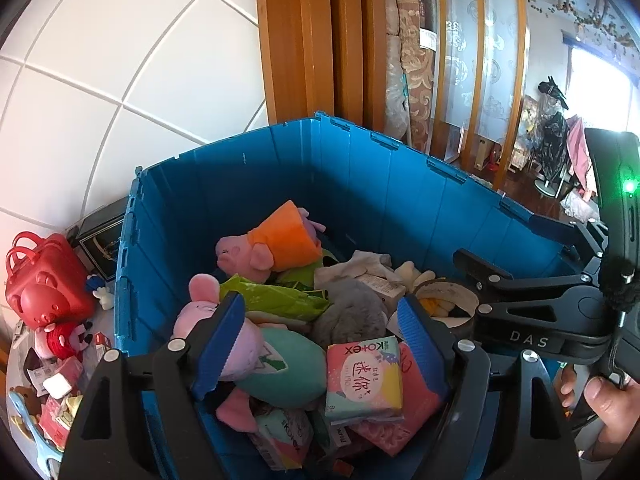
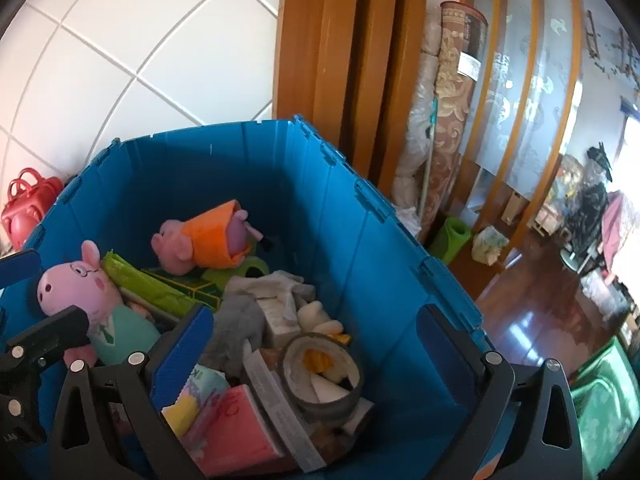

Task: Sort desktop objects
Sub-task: 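Return both grippers from the crate to the pile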

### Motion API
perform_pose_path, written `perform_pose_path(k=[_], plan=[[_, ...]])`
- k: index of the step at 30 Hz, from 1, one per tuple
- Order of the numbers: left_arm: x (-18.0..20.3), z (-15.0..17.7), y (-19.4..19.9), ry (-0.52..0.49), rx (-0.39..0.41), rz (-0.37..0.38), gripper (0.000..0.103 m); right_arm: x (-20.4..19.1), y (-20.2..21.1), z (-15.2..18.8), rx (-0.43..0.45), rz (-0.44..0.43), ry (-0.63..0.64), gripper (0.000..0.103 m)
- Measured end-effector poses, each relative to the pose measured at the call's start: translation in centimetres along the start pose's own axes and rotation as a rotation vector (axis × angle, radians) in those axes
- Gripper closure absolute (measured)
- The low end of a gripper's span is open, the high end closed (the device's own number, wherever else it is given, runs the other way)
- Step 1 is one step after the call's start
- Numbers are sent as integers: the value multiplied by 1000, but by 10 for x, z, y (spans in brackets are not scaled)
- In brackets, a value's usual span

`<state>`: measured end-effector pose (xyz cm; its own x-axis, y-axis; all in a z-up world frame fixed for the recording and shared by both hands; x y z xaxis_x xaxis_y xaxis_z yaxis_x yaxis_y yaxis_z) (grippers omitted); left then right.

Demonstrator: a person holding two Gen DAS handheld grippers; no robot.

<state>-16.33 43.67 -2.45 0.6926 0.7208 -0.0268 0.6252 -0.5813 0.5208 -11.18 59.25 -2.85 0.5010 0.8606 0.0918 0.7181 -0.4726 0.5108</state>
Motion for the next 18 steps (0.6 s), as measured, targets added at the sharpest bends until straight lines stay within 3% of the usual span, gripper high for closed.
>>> perform_pose_path(k=[10,18], plan=[[-9,-4,25,39,67,3,24,-4,14,1,17,-9,-19,0],[-31,-3,58,90,156,-57,24,-21,40,-1,63,-30,-16,0]])
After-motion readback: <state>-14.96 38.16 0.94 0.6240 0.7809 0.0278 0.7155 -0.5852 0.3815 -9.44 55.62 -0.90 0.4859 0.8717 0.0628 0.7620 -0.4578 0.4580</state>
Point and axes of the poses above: each gripper's, at about its wrist camera, not at the fingertips, and y roughly against the way its jaws point, x to its right, z to its underside, the point moved 8 cm from there along -y, roughly the way its jaws point, and after that the axes turned 9 degrees about x, right-handed, at the moved point
